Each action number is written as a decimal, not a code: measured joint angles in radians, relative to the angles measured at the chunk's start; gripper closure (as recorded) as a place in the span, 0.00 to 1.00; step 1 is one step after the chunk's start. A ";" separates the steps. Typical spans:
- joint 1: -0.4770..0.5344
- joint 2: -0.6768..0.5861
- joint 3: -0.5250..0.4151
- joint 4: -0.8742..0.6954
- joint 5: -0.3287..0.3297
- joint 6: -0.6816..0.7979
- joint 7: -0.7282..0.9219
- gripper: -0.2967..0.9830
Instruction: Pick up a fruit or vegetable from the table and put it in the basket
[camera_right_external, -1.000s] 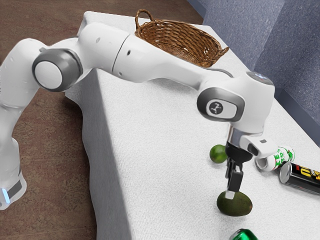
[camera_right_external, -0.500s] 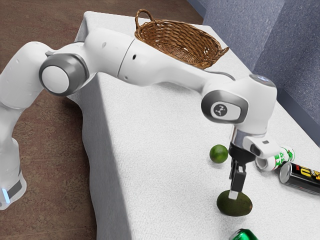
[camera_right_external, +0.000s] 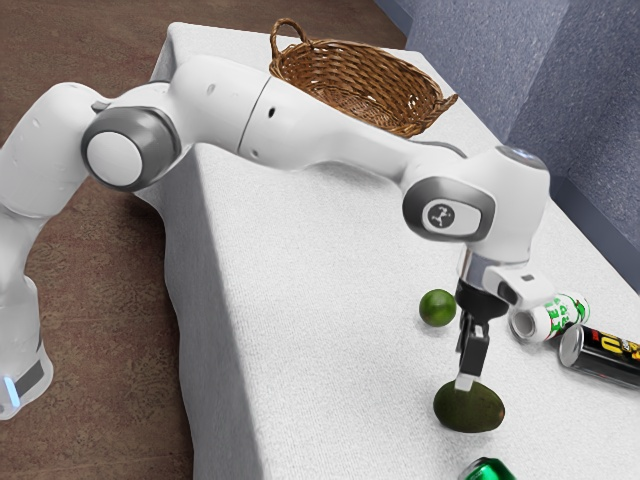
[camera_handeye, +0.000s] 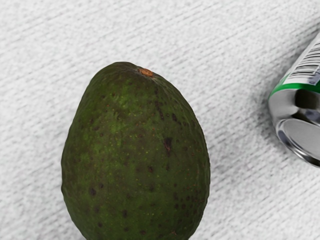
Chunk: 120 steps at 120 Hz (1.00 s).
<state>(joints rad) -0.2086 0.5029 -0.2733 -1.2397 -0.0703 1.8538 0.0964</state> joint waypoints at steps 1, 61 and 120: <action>0.001 0.000 0.000 0.000 0.000 0.000 0.000 0.23; 0.006 0.021 0.000 -0.009 -0.016 0.000 0.016 0.23; 0.007 0.054 0.000 -0.009 -0.019 0.028 0.023 0.23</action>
<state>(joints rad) -0.2015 0.5568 -0.2730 -1.2489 -0.0896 1.8819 0.1195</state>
